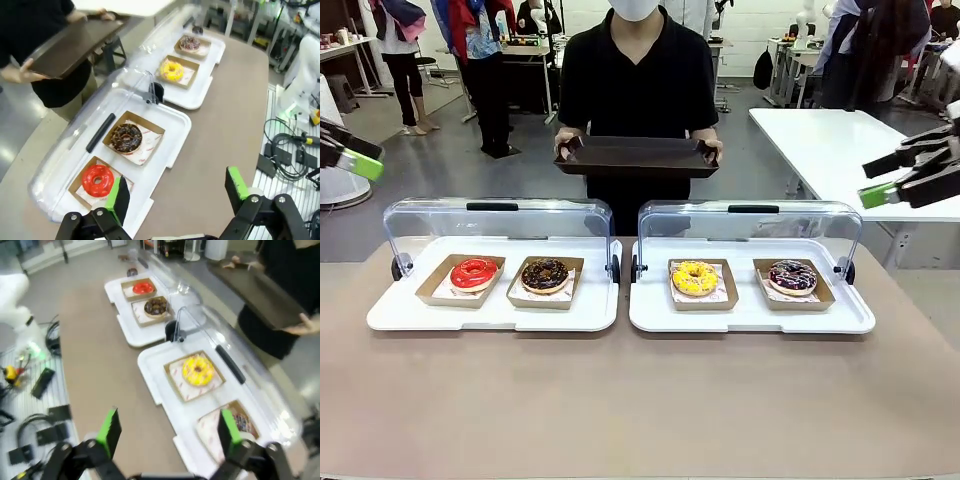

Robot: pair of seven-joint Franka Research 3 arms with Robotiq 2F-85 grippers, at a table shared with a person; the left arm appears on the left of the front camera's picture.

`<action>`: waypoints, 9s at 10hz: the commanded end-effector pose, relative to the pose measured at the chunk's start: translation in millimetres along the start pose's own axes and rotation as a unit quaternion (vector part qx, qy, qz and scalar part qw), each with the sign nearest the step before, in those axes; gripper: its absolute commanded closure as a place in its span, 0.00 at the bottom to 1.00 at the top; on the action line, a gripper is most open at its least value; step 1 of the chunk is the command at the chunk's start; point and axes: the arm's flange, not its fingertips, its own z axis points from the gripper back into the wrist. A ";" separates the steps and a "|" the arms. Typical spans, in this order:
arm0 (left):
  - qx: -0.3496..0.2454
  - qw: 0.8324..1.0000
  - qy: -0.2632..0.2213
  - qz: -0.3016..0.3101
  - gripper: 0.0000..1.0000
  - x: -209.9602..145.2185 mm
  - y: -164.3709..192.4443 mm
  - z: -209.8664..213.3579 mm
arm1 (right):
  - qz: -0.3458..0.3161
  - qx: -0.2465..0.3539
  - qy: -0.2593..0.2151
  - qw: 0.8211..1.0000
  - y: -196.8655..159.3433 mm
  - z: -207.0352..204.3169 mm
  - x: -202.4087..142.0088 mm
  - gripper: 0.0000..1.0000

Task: Provide the desired donut to the person.
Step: Pick up and lift the Paper togo box containing the Donut pointed at by the person.

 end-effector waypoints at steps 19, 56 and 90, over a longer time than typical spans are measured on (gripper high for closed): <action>0.012 1.000 -0.001 0.013 0.00 -80.9 46.9 96.6 | -0.039 -0.004 -0.032 0.999 -31.9 80.0 -53.5 0.00; 0.016 1.000 -0.007 0.023 0.00 -80.4 46.5 98.0 | -0.039 -0.004 -0.032 0.999 -31.9 80.0 -53.5 0.00; 0.016 1.000 -0.007 0.023 0.00 -80.4 46.5 98.0 | 0.161 0.106 0.422 0.886 -48.9 -196.1 -107.6 0.00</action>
